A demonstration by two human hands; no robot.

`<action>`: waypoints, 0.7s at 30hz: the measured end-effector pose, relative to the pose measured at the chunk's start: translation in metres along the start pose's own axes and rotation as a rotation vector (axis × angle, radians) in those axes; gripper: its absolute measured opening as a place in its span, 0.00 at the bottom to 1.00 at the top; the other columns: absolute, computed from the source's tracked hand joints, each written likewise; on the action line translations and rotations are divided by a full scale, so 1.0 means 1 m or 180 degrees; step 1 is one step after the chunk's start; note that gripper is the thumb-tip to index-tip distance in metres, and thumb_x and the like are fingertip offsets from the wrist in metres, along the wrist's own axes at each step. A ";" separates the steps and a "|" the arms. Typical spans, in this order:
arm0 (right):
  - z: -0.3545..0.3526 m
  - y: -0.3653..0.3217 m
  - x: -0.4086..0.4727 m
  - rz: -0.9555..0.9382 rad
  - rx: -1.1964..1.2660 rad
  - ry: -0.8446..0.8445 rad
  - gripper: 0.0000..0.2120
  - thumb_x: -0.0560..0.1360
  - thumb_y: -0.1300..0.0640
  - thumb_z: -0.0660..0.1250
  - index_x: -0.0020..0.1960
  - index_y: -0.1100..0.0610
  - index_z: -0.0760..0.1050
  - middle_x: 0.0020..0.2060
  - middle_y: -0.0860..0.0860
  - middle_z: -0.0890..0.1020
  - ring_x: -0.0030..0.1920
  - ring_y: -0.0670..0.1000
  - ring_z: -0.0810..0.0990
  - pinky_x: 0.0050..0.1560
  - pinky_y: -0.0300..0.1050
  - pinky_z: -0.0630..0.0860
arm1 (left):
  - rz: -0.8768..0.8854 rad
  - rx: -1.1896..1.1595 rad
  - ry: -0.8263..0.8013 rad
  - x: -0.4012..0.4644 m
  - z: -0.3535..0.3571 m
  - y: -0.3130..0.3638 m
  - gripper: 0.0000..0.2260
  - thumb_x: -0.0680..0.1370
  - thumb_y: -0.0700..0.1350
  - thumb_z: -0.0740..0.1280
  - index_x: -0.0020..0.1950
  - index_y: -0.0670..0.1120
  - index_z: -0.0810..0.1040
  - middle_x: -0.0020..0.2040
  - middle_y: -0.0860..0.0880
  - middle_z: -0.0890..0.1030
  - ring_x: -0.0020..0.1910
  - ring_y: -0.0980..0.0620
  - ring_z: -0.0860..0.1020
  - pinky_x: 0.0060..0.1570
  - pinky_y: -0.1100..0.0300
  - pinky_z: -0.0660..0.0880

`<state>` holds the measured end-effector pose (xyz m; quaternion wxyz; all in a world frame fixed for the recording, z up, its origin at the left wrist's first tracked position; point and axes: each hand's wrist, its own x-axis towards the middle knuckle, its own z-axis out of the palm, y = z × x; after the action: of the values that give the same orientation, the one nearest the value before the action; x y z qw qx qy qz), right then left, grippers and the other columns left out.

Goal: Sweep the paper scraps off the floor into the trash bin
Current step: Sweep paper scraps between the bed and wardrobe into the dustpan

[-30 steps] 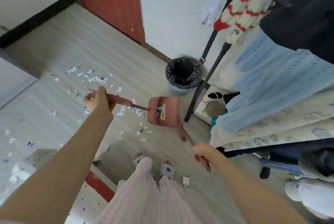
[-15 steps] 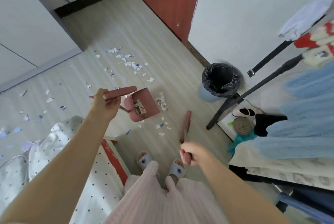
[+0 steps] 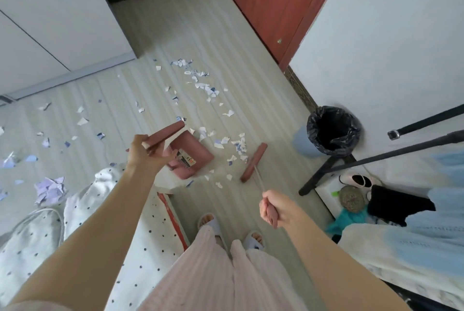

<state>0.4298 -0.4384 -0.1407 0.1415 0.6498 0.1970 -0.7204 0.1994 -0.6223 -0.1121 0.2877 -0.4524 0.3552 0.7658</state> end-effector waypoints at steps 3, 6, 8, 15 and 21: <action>0.020 -0.002 0.009 -0.0058 -0.0296 0.0289 0.13 0.80 0.63 0.51 0.37 0.60 0.62 0.25 0.51 0.71 0.11 0.44 0.69 0.15 0.28 0.65 | -0.0023 -0.0248 -0.0073 0.010 -0.003 0.020 0.04 0.77 0.40 0.62 0.45 0.42 0.68 0.52 0.44 0.77 0.59 0.48 0.79 0.47 0.48 0.80; 0.045 -0.003 0.022 -0.0128 -0.0569 0.0436 0.12 0.80 0.63 0.49 0.39 0.61 0.63 0.28 0.53 0.73 0.10 0.44 0.69 0.16 0.28 0.66 | 0.0136 0.0024 -0.0011 0.016 -0.008 0.040 0.06 0.77 0.39 0.63 0.45 0.43 0.66 0.43 0.44 0.73 0.49 0.48 0.79 0.30 0.53 0.80; 0.063 0.004 0.031 -0.0029 -0.0654 0.0488 0.12 0.80 0.64 0.49 0.40 0.60 0.64 0.34 0.52 0.70 0.11 0.44 0.70 0.17 0.27 0.66 | 0.0171 0.0151 0.0084 0.020 -0.012 0.050 0.06 0.77 0.39 0.65 0.46 0.42 0.67 0.47 0.43 0.72 0.50 0.48 0.78 0.29 0.56 0.80; 0.133 0.031 0.036 0.0234 -0.0459 0.0067 0.11 0.81 0.62 0.52 0.40 0.59 0.65 0.35 0.51 0.69 0.15 0.45 0.73 0.16 0.28 0.66 | 0.0099 0.0002 0.0409 0.036 -0.027 0.069 0.09 0.76 0.41 0.68 0.45 0.42 0.68 0.43 0.44 0.72 0.52 0.49 0.77 0.49 0.55 0.81; 0.143 0.006 0.026 0.0054 -0.0352 -0.0061 0.12 0.80 0.64 0.51 0.38 0.57 0.62 0.22 0.50 0.71 0.12 0.43 0.67 0.14 0.28 0.63 | 0.0083 0.0834 0.0549 0.044 -0.028 0.091 0.14 0.74 0.49 0.72 0.48 0.41 0.72 0.44 0.44 0.73 0.44 0.48 0.78 0.43 0.54 0.81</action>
<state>0.3035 -0.5099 -0.1560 0.1852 0.6357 0.2296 -0.7134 0.1249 -0.6925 -0.1350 0.3027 -0.4704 0.4813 0.6749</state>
